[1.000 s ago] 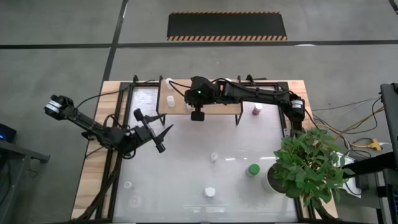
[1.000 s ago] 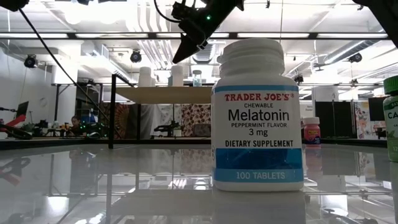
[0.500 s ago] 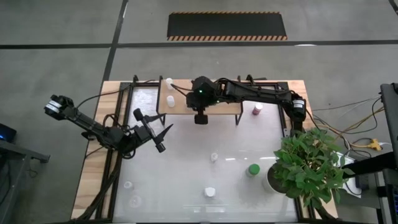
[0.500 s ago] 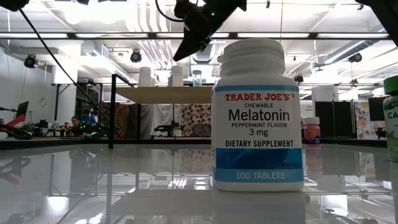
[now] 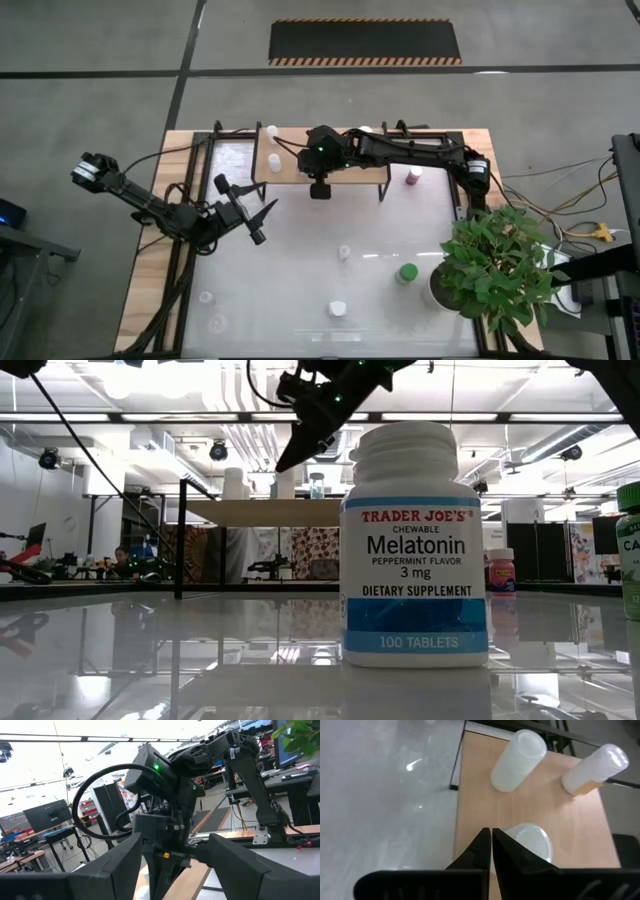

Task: Pick and place medicine bottles onto shelf by color
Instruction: Put the white pill bottle on the shelf, then put the white and blue pill bottle on the shelf

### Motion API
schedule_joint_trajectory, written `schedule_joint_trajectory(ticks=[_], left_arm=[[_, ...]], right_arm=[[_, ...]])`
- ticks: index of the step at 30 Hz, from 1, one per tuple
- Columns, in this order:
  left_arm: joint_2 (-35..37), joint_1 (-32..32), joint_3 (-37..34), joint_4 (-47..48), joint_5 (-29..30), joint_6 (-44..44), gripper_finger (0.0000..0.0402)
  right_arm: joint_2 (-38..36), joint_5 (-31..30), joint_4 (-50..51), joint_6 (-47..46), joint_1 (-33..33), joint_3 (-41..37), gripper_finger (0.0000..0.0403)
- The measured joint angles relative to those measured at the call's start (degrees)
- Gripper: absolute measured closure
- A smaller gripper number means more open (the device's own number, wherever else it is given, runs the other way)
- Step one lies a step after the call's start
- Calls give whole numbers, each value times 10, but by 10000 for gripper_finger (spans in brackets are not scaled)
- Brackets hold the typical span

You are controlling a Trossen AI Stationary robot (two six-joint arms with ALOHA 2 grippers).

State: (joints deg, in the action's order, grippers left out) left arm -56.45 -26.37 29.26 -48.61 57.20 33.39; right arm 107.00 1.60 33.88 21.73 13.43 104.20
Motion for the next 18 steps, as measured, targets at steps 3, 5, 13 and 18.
schedule_joint_trajectory(ticks=[3, 5, 13, 18], left_arm=[[0, 0, 0, 0, 0, 0, 189], [0, 0, 0, 0, 0, 0, 189], [-2, 0, 0, -4, 0, 0, 189], [-10, 0, 0, -15, -28, -39, 189]], right_arm=[[0, -16, -4, 8, 1, 0, 394], [0, -18, -4, 9, 2, -1, 394], [-4, 2, -11, 17, 2, 1, 394], [-37, 88, 18, 8, -25, 0, 394]])
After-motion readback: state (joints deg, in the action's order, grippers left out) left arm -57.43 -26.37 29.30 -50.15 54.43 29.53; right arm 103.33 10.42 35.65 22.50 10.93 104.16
